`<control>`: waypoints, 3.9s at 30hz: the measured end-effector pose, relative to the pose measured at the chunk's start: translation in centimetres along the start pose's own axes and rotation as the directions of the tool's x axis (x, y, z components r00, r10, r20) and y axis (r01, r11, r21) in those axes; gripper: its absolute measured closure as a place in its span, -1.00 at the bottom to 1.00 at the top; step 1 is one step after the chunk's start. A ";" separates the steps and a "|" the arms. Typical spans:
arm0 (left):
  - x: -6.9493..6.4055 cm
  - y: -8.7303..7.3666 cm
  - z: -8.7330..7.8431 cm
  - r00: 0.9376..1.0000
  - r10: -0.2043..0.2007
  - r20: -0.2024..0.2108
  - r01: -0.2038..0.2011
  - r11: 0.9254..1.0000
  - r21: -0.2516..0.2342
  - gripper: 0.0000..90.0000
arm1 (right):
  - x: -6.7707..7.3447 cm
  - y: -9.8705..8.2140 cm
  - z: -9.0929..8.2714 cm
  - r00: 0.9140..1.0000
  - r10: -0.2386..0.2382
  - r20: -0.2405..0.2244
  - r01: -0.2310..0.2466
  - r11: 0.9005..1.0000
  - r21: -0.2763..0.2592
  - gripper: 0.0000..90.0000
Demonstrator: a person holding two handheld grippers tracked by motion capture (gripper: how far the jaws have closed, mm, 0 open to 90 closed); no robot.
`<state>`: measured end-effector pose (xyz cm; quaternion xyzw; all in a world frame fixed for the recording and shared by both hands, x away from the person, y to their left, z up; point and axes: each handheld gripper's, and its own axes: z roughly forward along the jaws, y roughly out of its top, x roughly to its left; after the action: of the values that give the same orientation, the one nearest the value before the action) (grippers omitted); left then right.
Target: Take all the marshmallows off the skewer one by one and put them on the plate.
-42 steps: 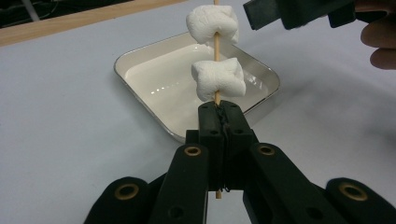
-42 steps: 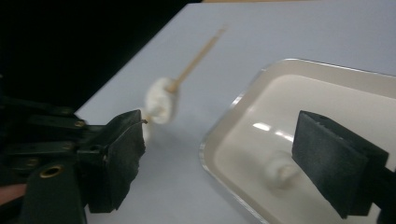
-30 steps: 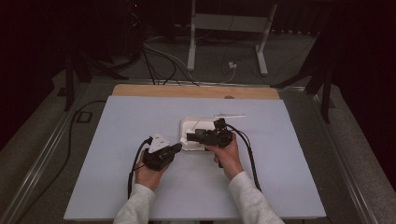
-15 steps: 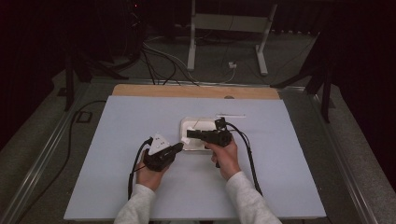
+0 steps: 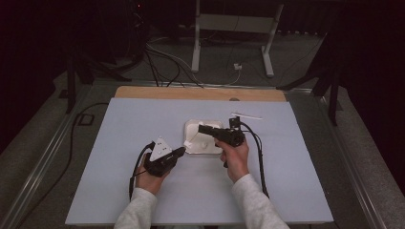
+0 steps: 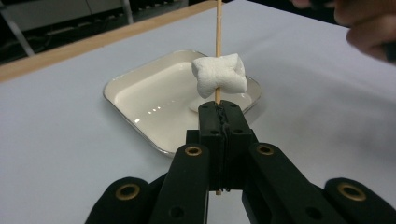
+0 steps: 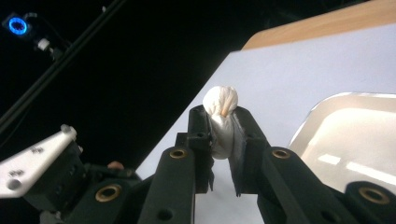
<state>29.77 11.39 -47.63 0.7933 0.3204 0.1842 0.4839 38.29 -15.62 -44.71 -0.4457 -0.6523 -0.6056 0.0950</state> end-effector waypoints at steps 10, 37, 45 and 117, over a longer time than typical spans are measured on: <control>0.9 -0.5 0.1 0.997 -0.053 -0.049 0.054 0.998 0.031 1.00 | -0.5 2.8 -3.9 0.989 -0.078 0.122 0.085 0.995 -0.051 0.79; 0.7 -0.4 0.7 0.996 -0.074 -0.051 0.077 0.996 0.053 1.00 | -3.6 -1.5 1.0 0.917 -0.206 0.341 0.110 0.953 0.281 0.01; 0.8 -0.4 0.8 0.995 -0.084 -0.058 0.086 0.995 0.050 1.00 | -2.6 -1.3 0.5 0.948 -0.179 0.262 0.121 0.967 0.224 -0.37; -1.0 -0.6 2.2 0.999 0.040 -0.029 -0.036 0.992 0.120 1.00 | 1.3 -1.7 1.4 0.990 -0.132 0.043 0.125 0.984 0.123 0.78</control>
<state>30.15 9.45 -49.16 0.8238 0.3232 0.1862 0.4269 36.93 -13.55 -45.43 -0.4114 -0.7173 -0.5585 0.0659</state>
